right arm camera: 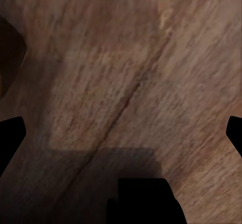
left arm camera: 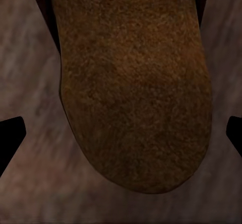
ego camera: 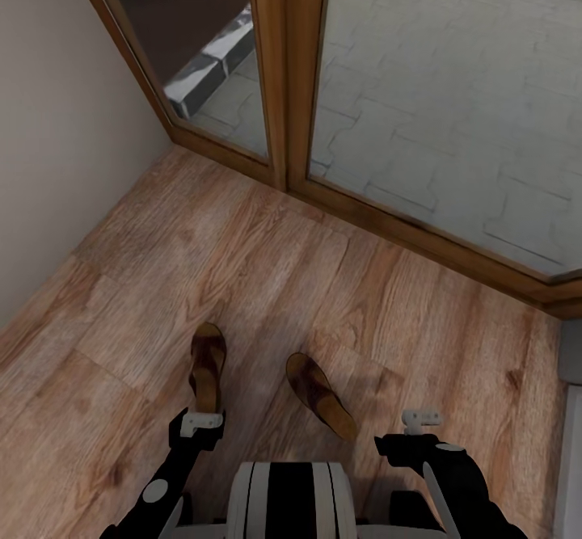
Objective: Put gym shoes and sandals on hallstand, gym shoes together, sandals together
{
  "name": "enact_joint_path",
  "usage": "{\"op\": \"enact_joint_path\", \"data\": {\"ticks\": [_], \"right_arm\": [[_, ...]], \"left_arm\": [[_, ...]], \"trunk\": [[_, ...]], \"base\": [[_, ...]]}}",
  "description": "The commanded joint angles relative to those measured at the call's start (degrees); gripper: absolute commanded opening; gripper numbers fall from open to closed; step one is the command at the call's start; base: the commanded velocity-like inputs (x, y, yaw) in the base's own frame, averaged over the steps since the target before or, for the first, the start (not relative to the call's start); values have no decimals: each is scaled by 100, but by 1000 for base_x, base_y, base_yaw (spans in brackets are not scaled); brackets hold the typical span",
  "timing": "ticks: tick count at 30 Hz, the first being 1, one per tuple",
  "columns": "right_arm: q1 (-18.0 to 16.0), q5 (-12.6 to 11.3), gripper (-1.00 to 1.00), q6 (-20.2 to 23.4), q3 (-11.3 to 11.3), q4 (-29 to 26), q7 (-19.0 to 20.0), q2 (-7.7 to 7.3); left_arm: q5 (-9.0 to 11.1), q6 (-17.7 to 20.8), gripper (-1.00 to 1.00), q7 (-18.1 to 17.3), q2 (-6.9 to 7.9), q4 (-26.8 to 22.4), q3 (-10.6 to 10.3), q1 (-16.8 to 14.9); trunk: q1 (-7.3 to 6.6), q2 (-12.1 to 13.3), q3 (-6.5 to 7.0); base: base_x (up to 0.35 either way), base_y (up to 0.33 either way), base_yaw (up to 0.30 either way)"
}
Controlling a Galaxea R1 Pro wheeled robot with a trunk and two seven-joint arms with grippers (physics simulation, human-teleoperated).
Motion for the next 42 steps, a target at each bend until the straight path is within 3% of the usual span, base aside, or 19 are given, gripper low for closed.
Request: {"op": "enact_joint_path", "data": {"ticks": [1,20,21,42], "right_arm": [[-2,1,100,26,0,-6,3,-1],[-2,1,100,26,0,-6,3,-1],[-4,1,100,26,0,-6,3,-1],[-2,1,100,27,0,-6,2,-1]], "left_arm": [[-39,-18,100,1,-1,2,8,-2],[-39,-18,100,1,28,2,9,-2],[-39,-18,-100,1,30,2,9,-2],[-39,-19,-100,1,34,2,9,-2]], "trunk": [[2,-2,-29],[7,-5,-91],[7,-5,-91],[7,-5,-91]], "base": [[0,0,0],[0,0,0],[0,0,0],[0,0,0]]}}
